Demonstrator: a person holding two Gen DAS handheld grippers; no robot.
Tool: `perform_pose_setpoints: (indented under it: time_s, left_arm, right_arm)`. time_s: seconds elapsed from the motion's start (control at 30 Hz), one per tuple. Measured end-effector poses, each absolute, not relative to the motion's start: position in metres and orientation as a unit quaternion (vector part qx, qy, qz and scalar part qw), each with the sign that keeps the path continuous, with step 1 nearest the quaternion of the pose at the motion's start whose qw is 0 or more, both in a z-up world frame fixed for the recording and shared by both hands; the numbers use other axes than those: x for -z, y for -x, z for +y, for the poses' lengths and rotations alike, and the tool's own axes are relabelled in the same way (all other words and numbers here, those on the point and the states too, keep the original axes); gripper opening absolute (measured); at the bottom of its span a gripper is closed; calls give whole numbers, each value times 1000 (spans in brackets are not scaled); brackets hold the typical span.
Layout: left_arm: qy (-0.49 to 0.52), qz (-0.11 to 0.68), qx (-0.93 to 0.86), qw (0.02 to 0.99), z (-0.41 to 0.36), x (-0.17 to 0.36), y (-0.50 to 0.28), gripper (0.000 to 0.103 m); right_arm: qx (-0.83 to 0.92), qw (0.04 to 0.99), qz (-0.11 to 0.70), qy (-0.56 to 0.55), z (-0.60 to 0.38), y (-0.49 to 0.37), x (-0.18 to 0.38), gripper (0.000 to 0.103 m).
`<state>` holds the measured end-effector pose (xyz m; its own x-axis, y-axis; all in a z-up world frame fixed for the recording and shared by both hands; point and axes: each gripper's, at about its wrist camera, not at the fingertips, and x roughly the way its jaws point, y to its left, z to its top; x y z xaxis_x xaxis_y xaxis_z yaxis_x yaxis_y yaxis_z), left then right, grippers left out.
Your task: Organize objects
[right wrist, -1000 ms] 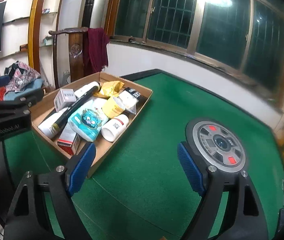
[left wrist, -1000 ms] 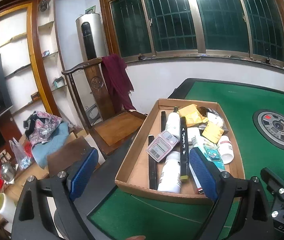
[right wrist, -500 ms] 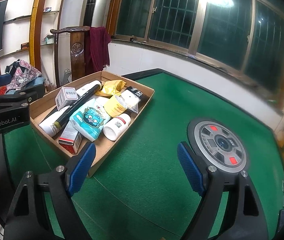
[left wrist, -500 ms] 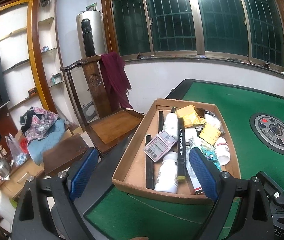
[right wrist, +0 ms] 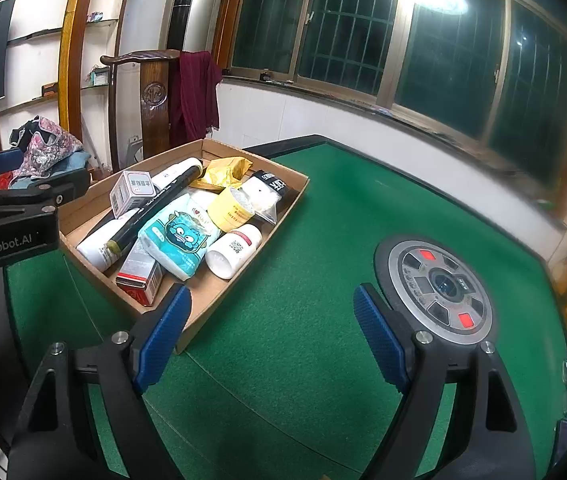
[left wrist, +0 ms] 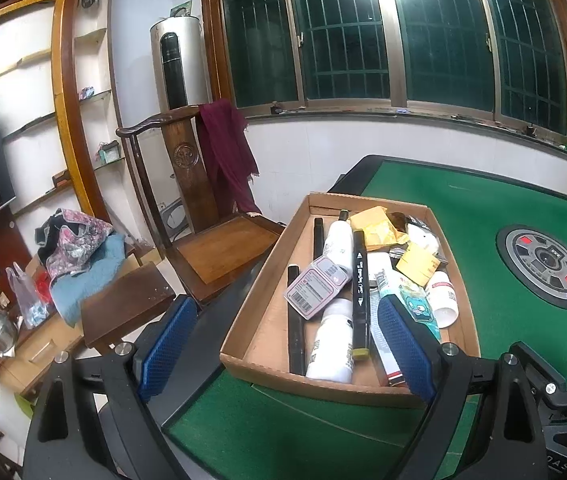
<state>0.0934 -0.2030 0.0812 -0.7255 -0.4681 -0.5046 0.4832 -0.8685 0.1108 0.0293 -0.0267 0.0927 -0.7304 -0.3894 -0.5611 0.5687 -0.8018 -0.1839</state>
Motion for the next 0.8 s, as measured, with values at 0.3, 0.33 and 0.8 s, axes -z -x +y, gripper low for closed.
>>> perform_pose_setpoints:
  time_s: [0.3,0.33,0.8]
  left_arm:
    - [-264,7,930,257,-204,-82,-94,89]
    - [-264,8,929,257,-204,-82,-94,89]
    - [-271,16,921,279,-215,-79,-95,89]
  right_arm:
    - [913,261,175,-258,-27,-29,-93,84]
    - [913,262,175,-258,-27,-29,-93,84]
    - [914,261,173,-258,-26,-28,-93,84]
